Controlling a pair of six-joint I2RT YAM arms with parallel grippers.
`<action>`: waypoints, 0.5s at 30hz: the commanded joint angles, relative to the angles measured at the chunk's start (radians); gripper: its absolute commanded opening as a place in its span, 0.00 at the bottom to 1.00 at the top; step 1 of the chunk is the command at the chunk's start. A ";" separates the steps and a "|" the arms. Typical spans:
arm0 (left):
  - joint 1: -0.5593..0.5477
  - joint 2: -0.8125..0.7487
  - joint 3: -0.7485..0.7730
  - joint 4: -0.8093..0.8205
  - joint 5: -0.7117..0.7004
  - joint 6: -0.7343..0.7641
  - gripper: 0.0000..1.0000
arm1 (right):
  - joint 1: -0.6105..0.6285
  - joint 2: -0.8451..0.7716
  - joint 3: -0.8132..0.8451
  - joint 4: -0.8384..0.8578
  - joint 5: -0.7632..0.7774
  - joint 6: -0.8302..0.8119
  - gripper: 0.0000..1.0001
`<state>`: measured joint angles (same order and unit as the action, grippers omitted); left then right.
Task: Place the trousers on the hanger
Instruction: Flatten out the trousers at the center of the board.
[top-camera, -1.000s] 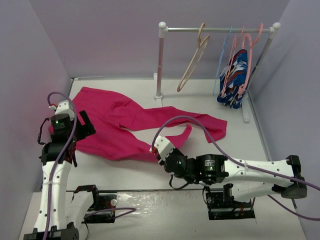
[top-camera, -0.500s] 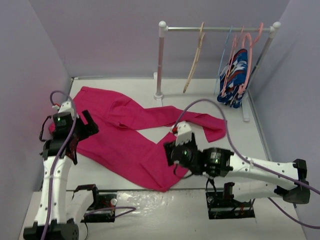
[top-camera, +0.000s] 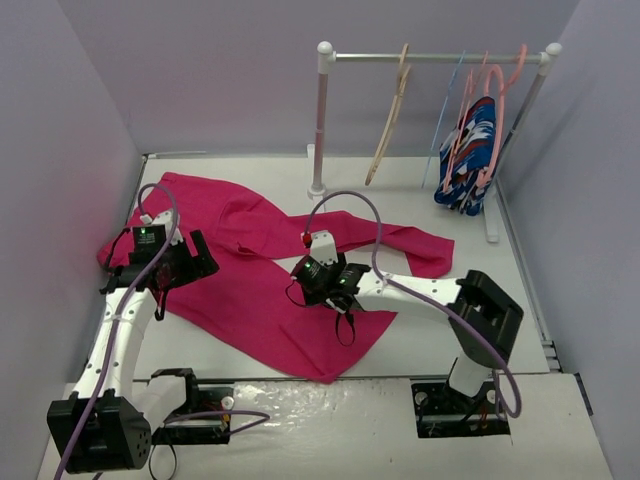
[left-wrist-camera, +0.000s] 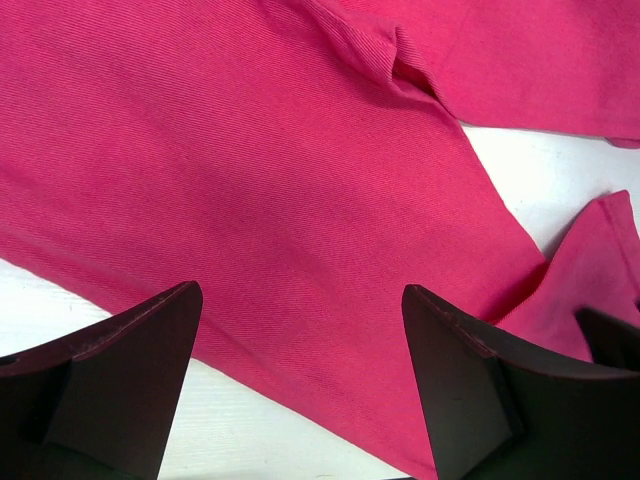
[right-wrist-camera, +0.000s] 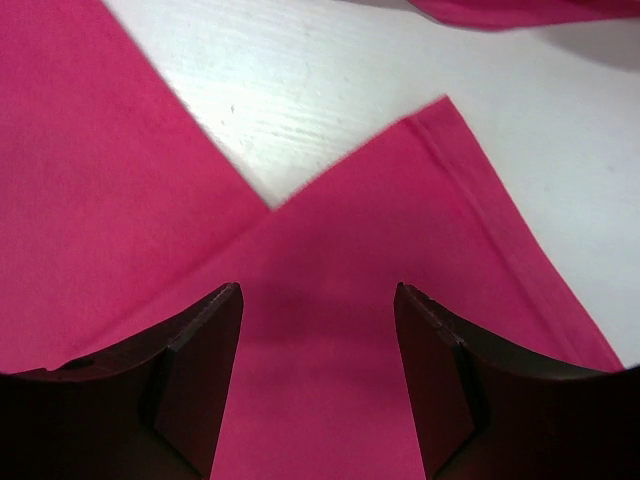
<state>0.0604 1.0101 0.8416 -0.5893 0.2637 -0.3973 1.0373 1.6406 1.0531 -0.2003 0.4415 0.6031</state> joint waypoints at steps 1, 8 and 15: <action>-0.014 0.002 0.009 0.067 0.041 -0.014 0.78 | -0.050 0.105 0.069 0.090 -0.009 0.014 0.60; -0.223 0.077 -0.010 0.173 -0.031 -0.175 0.78 | -0.204 0.109 -0.125 0.138 -0.110 0.131 0.63; -0.422 0.266 -0.025 0.346 -0.103 -0.271 0.78 | -0.392 -0.152 -0.430 0.140 -0.200 0.301 0.84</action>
<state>-0.3170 1.1973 0.8134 -0.4001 0.2066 -0.5797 0.7626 1.6112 0.7847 0.0358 0.3046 0.7560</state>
